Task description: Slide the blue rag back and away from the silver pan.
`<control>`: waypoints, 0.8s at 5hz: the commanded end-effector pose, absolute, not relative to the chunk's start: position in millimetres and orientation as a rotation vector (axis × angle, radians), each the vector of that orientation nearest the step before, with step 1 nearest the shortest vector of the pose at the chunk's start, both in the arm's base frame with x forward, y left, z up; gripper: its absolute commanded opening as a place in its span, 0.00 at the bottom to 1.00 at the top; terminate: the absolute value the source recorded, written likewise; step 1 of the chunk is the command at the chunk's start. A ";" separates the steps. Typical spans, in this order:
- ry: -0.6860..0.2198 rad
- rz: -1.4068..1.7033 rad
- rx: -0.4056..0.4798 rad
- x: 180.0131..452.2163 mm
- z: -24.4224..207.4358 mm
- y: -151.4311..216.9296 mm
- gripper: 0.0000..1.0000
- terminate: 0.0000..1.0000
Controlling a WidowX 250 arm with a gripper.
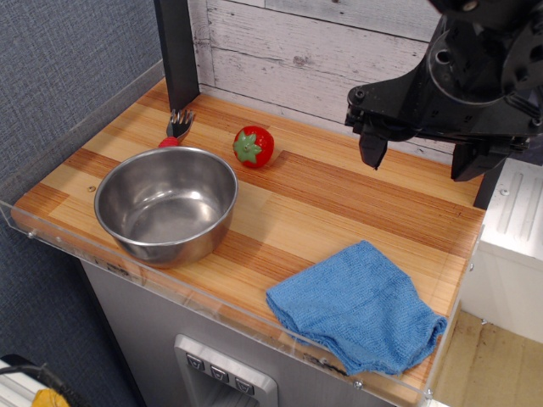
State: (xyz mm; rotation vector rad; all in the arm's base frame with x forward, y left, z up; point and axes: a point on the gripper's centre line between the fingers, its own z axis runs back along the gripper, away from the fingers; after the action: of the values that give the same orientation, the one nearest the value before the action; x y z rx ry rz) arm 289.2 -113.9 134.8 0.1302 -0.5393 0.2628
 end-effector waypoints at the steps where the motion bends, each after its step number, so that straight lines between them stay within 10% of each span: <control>1: -0.539 0.263 0.130 289.2 134.8 -113.9 1.00 0.00; 4: -0.403 0.277 0.259 260.4 143.6 -107.0 1.00 0.00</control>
State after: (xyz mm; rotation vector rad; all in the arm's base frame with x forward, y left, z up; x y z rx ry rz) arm 256.7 -104.2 130.3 0.2934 -0.3647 0.2770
